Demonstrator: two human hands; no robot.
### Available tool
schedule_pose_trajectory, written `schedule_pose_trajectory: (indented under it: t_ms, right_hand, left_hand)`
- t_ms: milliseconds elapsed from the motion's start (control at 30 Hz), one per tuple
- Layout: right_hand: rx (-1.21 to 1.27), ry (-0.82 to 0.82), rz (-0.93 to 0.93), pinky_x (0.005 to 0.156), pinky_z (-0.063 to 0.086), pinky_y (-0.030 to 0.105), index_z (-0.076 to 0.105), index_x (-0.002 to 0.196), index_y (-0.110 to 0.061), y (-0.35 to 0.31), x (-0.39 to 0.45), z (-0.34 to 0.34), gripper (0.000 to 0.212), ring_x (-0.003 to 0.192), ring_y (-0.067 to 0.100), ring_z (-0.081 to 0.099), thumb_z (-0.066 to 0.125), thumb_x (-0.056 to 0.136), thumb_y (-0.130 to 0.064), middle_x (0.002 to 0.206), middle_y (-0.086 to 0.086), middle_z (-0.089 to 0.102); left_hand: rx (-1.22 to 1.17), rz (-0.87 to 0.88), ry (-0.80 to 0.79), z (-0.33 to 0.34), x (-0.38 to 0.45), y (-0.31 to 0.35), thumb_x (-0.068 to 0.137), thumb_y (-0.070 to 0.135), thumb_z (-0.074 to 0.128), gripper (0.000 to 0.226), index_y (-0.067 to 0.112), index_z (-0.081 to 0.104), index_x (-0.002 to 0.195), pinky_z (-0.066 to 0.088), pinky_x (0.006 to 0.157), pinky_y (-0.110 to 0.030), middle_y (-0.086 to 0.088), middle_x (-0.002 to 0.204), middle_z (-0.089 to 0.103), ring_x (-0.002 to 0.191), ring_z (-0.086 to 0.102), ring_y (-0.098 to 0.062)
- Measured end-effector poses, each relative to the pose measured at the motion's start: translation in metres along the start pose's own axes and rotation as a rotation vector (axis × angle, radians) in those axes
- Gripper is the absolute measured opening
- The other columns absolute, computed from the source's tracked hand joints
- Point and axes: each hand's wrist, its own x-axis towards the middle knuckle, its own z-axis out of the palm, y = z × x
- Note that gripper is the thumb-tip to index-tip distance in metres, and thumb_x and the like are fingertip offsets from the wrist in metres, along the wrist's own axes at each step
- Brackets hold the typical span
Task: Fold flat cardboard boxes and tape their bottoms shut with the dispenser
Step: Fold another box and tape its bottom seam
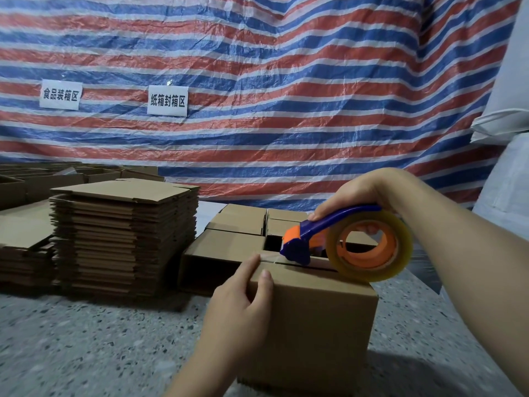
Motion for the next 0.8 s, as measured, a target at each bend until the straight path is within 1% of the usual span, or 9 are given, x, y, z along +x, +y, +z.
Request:
schedule_pose_trajectory:
  t_ms: [100,200,233,333,467,567,600,700,800]
  right_hand:
    - [0.000,-0.004,0.007,0.046,0.048,0.019,0.069,0.097,-0.023,-0.001,0.000,0.000,0.038,0.048,0.010,0.060,0.069,0.084,-0.059,0.070,0.002,0.071]
    - [0.002,-0.009,0.016,0.046,0.048,0.019,0.070,0.095,-0.024,-0.002,0.001,0.000,0.038,0.049,0.009,0.061,0.071,0.081,-0.060,0.072,0.002,0.072]
    - [0.000,-0.004,0.019,0.046,0.049,0.019,0.070,0.098,-0.022,-0.002,0.002,0.000,0.043,0.050,0.009,0.062,0.072,0.079,-0.060,0.072,0.002,0.072]
    - [0.004,-0.009,0.020,0.048,0.049,0.019,0.069,0.101,-0.022,-0.002,0.003,-0.001,0.044,0.052,0.009,0.063,0.072,0.080,-0.060,0.074,0.002,0.072]
    - [0.019,-0.032,0.024,0.047,0.048,0.019,0.075,0.092,-0.022,-0.002,0.003,-0.001,0.038,0.049,0.009,0.060,0.070,0.084,-0.059,0.071,0.002,0.071]
    - [0.017,-0.039,0.039,0.046,0.048,0.019,0.082,0.072,-0.023,-0.003,0.001,-0.001,0.040,0.048,0.009,0.060,0.070,0.084,-0.060,0.069,0.002,0.070]
    - [-0.003,-0.038,0.051,0.047,0.049,0.020,0.083,0.075,-0.022,-0.003,0.000,-0.002,0.042,0.049,0.009,0.061,0.070,0.083,-0.061,0.070,0.001,0.070]
    - [-0.105,-0.019,0.074,0.052,0.052,0.023,0.077,0.107,-0.016,-0.006,-0.001,-0.005,0.060,0.058,0.011,0.065,0.069,0.078,-0.068,0.080,0.003,0.074]
    - [-0.135,-0.024,0.071,0.056,0.054,0.024,0.074,0.114,-0.015,-0.006,-0.001,-0.009,0.073,0.065,0.012,0.068,0.070,0.067,-0.071,0.087,0.005,0.075]
  left_hand:
    - [0.177,0.094,-0.007,-0.006,0.004,0.006,0.095,0.052,0.037,0.040,0.039,0.051,0.131,0.040,0.057,-0.024,0.013,0.080,0.062,0.070,0.057,-0.004]
    - [0.340,0.146,-0.042,-0.012,0.012,0.015,0.095,0.044,0.037,0.024,0.031,0.051,0.111,0.048,0.059,-0.033,0.006,0.071,0.060,0.065,0.056,-0.006]
    - [0.378,0.150,-0.061,-0.012,0.015,0.017,0.095,0.043,0.036,0.025,0.032,0.050,0.112,0.049,0.059,-0.034,0.005,0.070,0.059,0.064,0.055,-0.006]
    - [0.438,0.168,-0.110,-0.012,0.018,0.020,0.096,0.045,0.032,0.046,0.037,0.041,0.141,0.047,0.059,-0.031,0.007,0.074,0.061,0.068,0.056,-0.005]
    - [0.481,0.222,-0.072,-0.013,0.014,0.020,0.096,0.052,0.031,0.039,0.034,0.054,0.123,0.050,0.064,-0.028,0.008,0.082,0.065,0.071,0.056,-0.004]
    - [0.516,0.232,-0.042,-0.012,0.012,0.021,0.095,0.053,0.030,0.040,0.033,0.054,0.120,0.049,0.064,-0.028,0.009,0.080,0.063,0.072,0.056,-0.004]
    - [0.523,0.230,-0.046,-0.011,0.012,0.021,0.095,0.053,0.030,0.040,0.033,0.054,0.120,0.051,0.065,-0.029,0.008,0.080,0.063,0.073,0.057,-0.005]
    - [0.560,0.227,-0.052,-0.012,0.011,0.024,0.095,0.053,0.028,0.041,0.034,0.052,0.122,0.052,0.064,-0.030,0.008,0.077,0.060,0.074,0.058,-0.007]
    - [0.633,0.231,-0.041,-0.013,0.012,0.026,0.095,0.053,0.028,0.041,0.034,0.053,0.121,0.053,0.067,-0.032,0.006,0.081,0.063,0.076,0.060,-0.009]
